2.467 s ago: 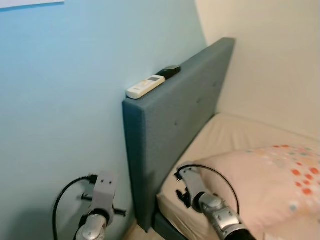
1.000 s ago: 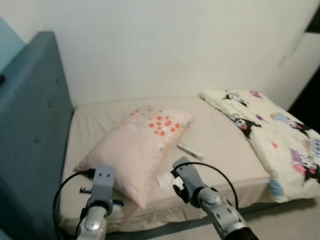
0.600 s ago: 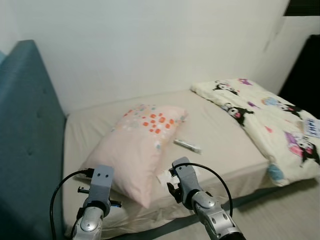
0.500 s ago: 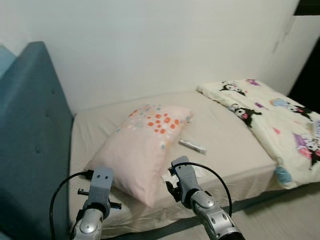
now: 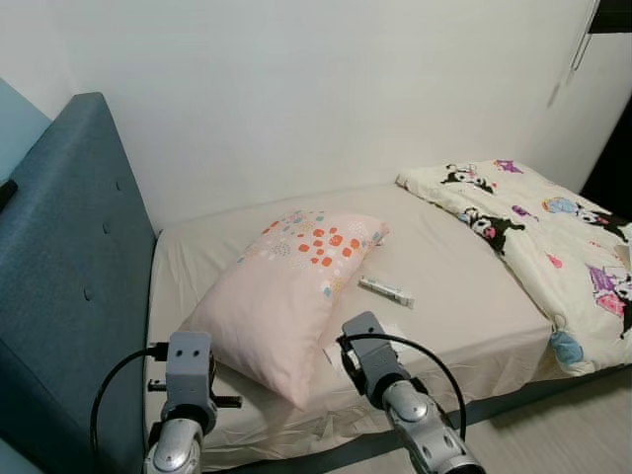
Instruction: Clean up the room
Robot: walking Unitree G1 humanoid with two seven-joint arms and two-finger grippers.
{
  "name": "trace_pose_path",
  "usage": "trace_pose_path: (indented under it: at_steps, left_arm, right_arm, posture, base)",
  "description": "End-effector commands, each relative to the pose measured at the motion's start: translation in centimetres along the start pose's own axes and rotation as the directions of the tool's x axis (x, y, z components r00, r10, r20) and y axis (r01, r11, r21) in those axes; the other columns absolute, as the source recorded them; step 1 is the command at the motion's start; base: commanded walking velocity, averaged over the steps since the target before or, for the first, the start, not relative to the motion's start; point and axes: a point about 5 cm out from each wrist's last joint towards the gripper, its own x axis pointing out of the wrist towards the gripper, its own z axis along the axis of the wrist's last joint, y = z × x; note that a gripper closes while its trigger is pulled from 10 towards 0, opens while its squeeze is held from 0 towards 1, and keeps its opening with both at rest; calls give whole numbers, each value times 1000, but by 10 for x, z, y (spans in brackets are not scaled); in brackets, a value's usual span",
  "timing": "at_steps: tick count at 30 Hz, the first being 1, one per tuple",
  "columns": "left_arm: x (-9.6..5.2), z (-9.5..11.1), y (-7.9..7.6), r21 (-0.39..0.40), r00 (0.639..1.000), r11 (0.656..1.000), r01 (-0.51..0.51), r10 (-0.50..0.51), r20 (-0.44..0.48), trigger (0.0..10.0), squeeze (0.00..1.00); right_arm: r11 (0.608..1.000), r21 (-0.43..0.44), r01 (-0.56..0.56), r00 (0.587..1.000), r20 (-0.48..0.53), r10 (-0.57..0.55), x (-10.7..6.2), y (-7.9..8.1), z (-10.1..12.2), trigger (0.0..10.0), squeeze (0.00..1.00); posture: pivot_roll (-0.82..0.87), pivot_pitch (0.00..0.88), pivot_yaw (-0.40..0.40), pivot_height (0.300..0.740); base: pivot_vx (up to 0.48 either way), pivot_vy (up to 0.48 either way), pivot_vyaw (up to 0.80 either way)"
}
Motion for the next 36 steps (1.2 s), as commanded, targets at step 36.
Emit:
trace_pose_path:
  at_steps: [36]
  left_arm:
    - [-12, 9, -11, -74, 994, 994, 79, -73, 77, 10000, 0]
  right_arm:
    - [990, 101, -97, 995, -7, 98, -5, 8, -8, 10000, 0]
  posture:
    - [-23, 12, 13, 740]
  base:
    - [144, 0, 0]
